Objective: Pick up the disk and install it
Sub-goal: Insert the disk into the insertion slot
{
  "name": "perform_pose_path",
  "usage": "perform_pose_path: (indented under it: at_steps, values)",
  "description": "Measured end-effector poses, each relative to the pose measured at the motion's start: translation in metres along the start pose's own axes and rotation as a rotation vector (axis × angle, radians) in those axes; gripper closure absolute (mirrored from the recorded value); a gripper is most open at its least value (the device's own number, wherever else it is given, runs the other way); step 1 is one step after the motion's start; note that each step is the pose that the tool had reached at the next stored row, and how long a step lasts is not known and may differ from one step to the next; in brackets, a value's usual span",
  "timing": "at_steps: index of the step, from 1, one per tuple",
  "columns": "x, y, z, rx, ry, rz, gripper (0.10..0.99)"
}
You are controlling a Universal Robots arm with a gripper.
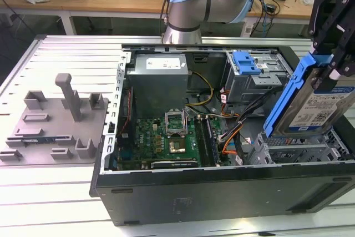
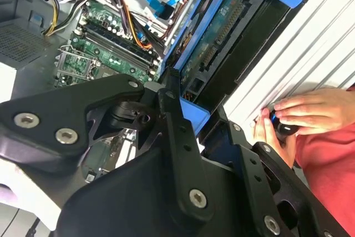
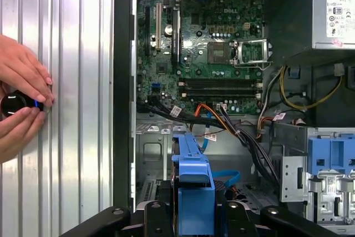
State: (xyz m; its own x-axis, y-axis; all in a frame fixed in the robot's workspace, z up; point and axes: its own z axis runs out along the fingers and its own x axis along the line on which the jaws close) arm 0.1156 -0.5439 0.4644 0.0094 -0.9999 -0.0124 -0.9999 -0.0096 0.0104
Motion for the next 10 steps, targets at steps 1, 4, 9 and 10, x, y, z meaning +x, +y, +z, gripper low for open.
perform_pose_path:
  at_steps: [1,4,9,10]
  values:
    - [0.0001,-0.0002,0.0009,0.000,-0.0002,0.000,0.722]
    - [0.0002,-0.0005,0.0031,0.000,-0.0001,0.000,0.722]
    - [0.0004,-0.0017,0.0073,0.000,-0.0001,0.000,0.722]
    - [0.0006,-0.0021,0.0085,0.000,-0.0003,0.000,0.722]
